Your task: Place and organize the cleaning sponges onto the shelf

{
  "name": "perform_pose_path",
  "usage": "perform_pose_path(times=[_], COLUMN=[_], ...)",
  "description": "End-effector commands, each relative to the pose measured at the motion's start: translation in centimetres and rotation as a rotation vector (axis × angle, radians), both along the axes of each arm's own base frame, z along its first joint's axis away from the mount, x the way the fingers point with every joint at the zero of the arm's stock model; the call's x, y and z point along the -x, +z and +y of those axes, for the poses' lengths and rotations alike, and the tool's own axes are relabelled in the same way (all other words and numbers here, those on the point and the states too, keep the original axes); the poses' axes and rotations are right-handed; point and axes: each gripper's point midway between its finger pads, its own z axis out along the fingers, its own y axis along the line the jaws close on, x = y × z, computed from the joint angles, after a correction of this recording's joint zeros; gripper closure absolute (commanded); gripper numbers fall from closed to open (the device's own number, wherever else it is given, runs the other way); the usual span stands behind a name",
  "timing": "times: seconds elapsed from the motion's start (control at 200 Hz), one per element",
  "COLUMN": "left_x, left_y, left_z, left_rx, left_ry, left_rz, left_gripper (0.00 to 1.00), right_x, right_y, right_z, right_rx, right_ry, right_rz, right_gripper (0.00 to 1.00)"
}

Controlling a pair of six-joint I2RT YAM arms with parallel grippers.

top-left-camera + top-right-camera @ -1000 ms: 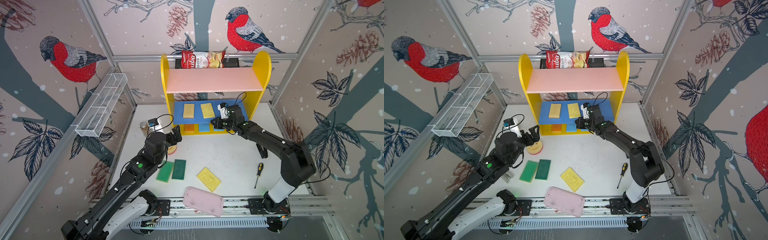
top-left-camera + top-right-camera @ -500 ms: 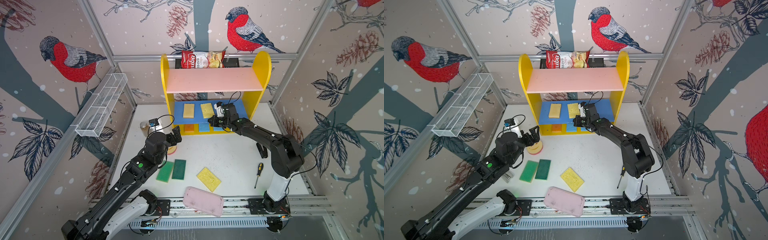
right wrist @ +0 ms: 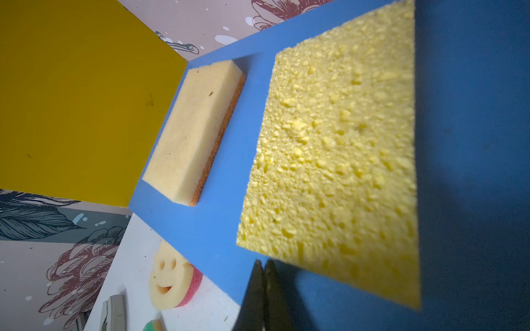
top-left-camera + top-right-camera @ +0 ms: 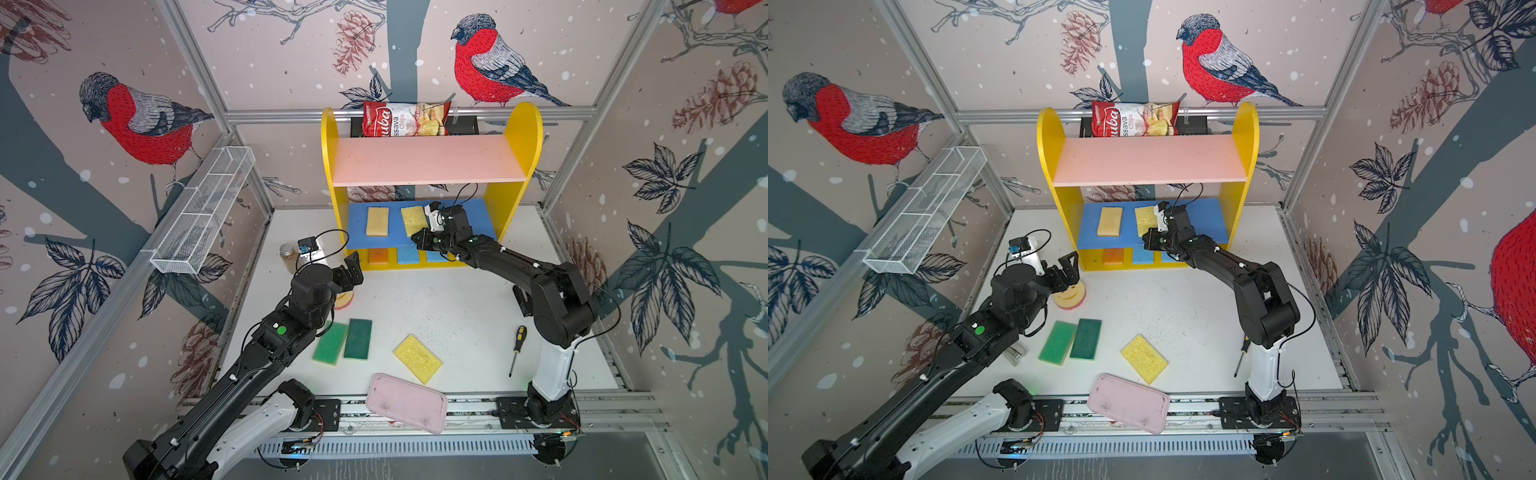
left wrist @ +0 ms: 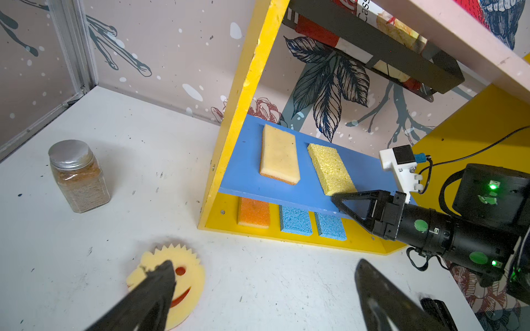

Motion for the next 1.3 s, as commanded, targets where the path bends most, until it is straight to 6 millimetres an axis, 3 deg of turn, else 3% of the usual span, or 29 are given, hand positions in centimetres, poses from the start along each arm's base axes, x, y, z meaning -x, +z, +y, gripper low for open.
perform_pose_path(times=[0.0, 0.29, 0.515, 0.73, 0.905, 1.02, 1.17, 1.291], left_x=[-0.2, -0.4, -0.1, -0.2, -0.3, -0.2, 0.1, 0.2], left_y=[0.0, 0.0, -0.3, -0.1, -0.5, -0.9, -0.3, 0.5], left_z=[0.1, -0.3, -0.2, -0.3, -0.2, -0.1, 0.1, 0.4], left_rx=[-0.012, 0.003, 0.025, 0.044, 0.038, 0.048, 0.084, 0.118], left_ry=[0.005, -0.003, 0.003, 0.0, 0.01, 0.02, 0.028, 0.044], left_rz=[-0.003, 0.002, 0.01, 0.012, 0.023, 0.029, 0.014, -0.008], left_gripper=[0.04, 0.04, 0.04, 0.04, 0.04, 0.04, 0.04, 0.04], right_x=[0.0, -0.6, 0.5, 2.8, 6.0, 8.7, 12.4, 15.3], right_y=[-0.9, -1.3, -1.4, 0.7, 2.4, 1.2, -2.5, -5.5], right_z=[-0.4, -0.1, -0.8, -3.0, -5.3, -7.0, -8.8, -9.1], right_rx=[0.015, 0.015, 0.021, 0.016, 0.012, 0.054, 0.123, 0.144], right_ry=[-0.013, -0.017, -0.01, -0.017, -0.027, -0.029, -0.03, -0.004], right_rz=[0.034, 0.038, 0.041, 0.004, -0.039, -0.023, 0.034, 0.082], right_gripper=[0.99, 0.97, 0.97, 0.95, 0.9, 0.8, 0.57, 0.43])
